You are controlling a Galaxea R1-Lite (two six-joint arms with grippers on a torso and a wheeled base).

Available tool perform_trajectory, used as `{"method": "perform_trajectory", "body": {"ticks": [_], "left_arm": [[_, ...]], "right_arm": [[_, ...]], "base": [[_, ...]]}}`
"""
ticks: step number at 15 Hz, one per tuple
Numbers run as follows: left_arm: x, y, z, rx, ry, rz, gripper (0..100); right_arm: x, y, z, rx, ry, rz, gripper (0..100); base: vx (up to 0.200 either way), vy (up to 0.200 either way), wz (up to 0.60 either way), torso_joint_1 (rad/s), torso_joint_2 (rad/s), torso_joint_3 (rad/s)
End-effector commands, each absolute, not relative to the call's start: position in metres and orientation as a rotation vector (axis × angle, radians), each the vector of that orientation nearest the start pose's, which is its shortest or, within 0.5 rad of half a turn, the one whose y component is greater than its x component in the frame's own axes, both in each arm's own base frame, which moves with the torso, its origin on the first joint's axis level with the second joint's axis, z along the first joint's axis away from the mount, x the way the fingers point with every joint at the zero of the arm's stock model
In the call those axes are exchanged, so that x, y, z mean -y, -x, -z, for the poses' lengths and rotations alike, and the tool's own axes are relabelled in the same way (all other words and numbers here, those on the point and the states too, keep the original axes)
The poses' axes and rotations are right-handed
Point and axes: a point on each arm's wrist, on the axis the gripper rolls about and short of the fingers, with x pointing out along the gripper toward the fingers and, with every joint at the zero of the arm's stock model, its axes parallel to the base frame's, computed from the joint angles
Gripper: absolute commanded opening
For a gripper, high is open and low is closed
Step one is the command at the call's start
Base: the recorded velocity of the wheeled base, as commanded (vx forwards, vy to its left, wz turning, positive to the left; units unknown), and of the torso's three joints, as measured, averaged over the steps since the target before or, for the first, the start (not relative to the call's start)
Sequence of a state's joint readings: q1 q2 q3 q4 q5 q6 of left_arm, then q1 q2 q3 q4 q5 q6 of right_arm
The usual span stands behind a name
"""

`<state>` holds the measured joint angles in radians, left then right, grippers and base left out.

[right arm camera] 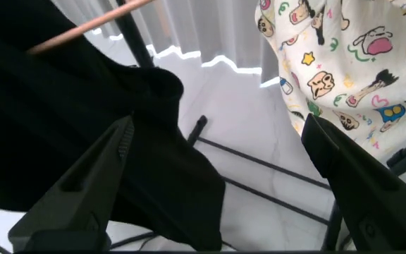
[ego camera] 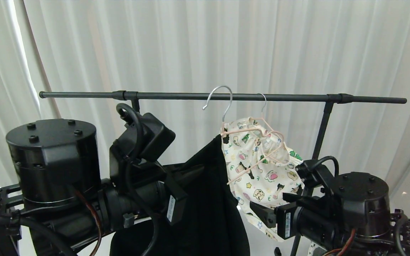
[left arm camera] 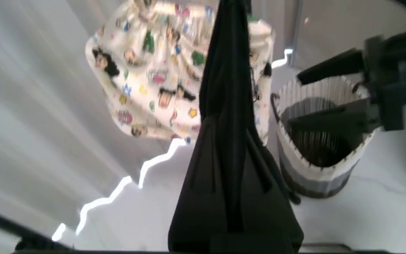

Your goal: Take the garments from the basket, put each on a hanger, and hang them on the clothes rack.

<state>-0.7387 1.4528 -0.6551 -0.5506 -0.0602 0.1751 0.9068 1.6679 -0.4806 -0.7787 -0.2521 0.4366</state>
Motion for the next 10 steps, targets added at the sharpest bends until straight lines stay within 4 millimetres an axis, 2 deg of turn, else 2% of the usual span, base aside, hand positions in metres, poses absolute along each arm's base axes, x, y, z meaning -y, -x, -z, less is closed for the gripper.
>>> {"method": "perform_trajectory", "body": {"ticks": [1, 5, 10], "left_arm": [[0.163, -0.171, -0.204, -0.146, -0.243, 0.832, 0], [0.166, -0.155, -0.198, -0.159, -0.256, 0.889, 0], [0.17, -0.157, -0.198, -0.158, -0.258, 0.896, 0]], "right_arm": [[-0.203, -0.166, -0.12, -0.481, -0.181, -0.554, 100], [-0.21, -0.174, -0.122, -0.456, -0.187, -0.548, 100], [-0.217, -0.172, -0.123, -0.414, -0.109, -0.597, 100]], "base": [[0.0, 0.0, 0.0, 0.0, 0.0, 0.0], [0.0, 0.0, 0.0, 0.0, 0.0, 0.0], [0.0, 0.0, 0.0, 0.0, 0.0, 0.0]]}}
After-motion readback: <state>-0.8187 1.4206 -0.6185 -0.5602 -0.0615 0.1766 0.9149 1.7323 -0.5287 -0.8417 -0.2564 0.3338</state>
